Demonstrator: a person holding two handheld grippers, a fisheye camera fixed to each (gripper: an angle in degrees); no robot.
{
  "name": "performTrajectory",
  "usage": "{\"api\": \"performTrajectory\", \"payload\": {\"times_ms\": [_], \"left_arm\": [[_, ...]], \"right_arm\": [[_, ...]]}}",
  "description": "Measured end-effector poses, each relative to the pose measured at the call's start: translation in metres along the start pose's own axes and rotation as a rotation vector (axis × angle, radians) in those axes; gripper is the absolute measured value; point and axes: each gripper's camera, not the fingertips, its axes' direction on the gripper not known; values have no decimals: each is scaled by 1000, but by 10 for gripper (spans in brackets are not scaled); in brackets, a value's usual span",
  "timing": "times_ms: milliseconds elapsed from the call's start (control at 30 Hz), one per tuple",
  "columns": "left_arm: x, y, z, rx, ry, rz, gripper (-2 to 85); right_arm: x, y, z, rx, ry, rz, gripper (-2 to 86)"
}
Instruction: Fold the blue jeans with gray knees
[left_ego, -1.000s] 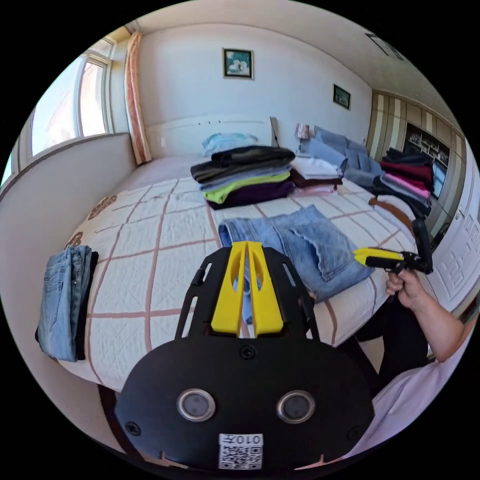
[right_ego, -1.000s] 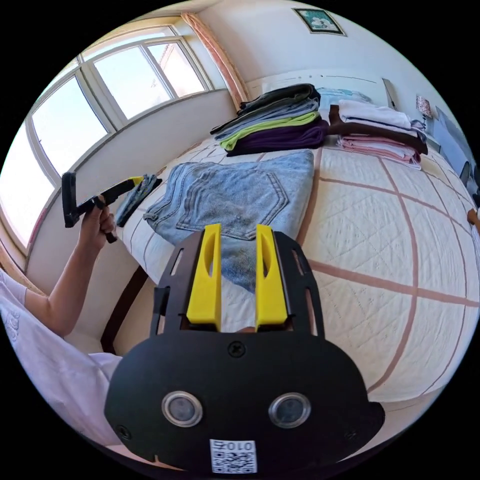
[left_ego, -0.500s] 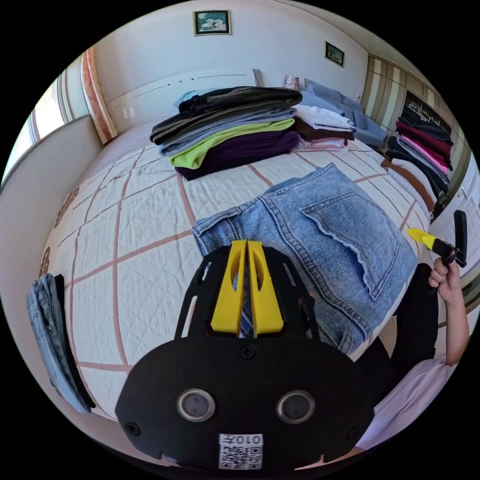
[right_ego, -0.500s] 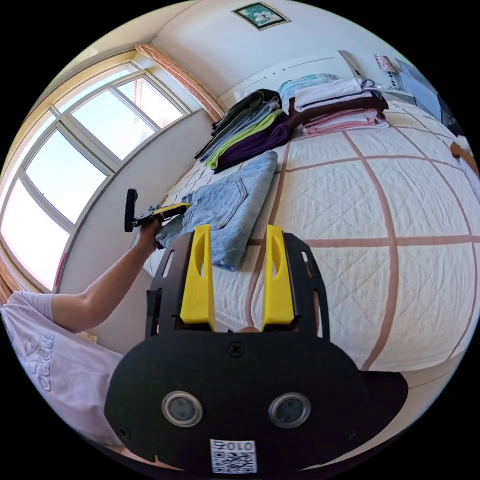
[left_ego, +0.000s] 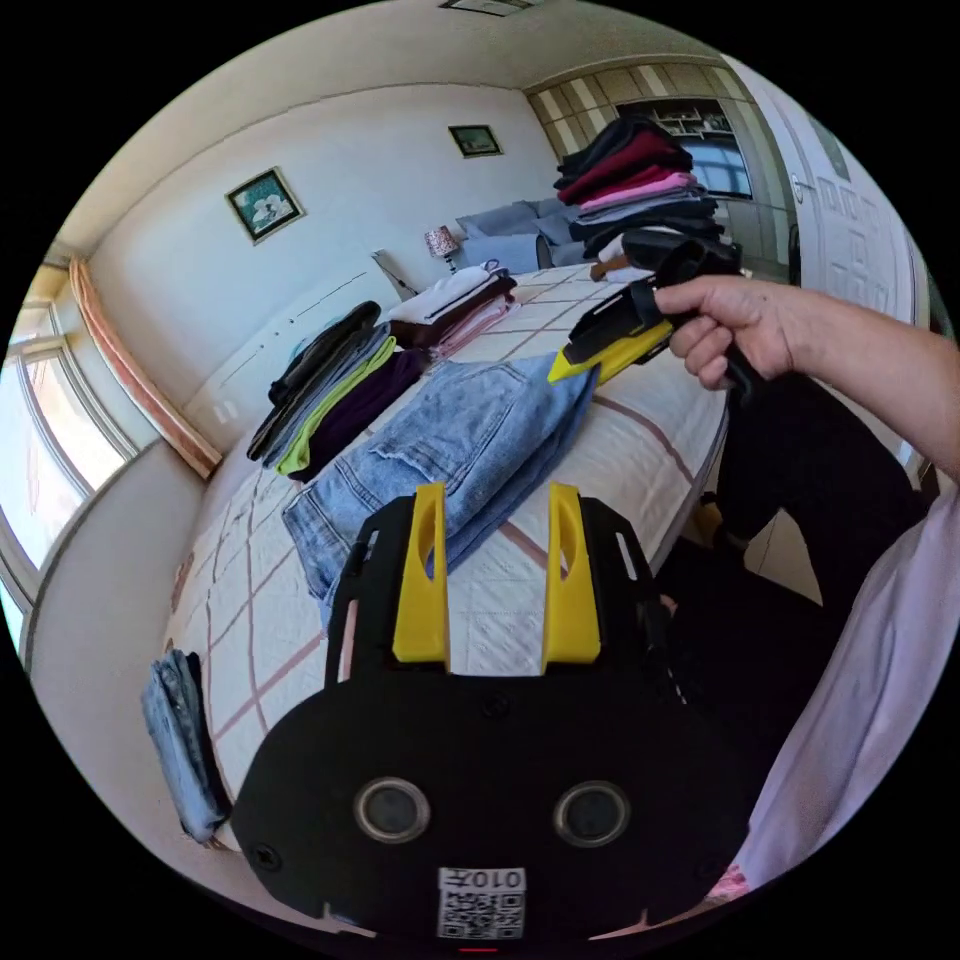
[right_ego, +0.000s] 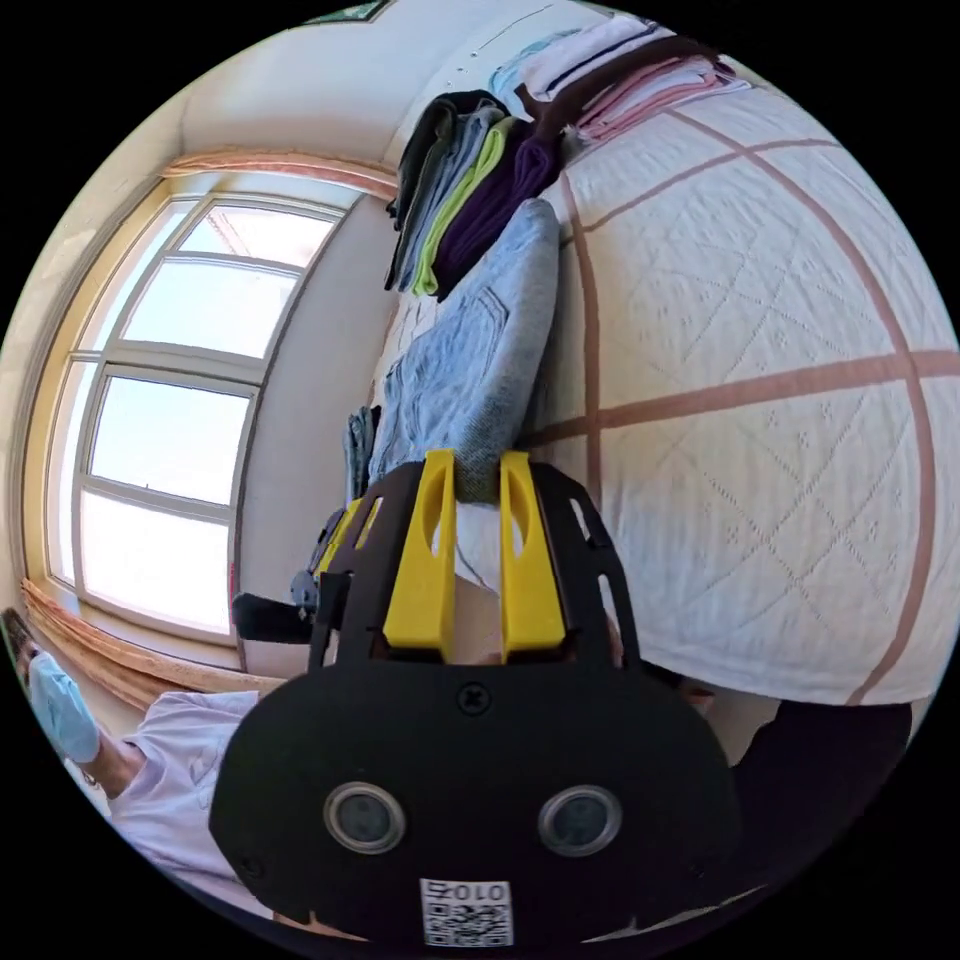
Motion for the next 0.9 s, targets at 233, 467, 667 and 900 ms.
{"api": "performTrajectory", "payload": {"times_ms": [233,467,667,900], "left_arm": [[28,-49,38,-2,-131,142,119],[-1,-46,53,-47,-134,9,82],[-28,-40,49,-44,-164,29,75],[-137,-6,7,11,122,-273,110]], "right_arm": [[-34,-20,-46,-17,47,-81,80],[-9,-25,-86,-9,54,-81,133],[26,-53,-100,-49,-120,33,165],[25,-77,-98,-118,-9,-5,100]]}}
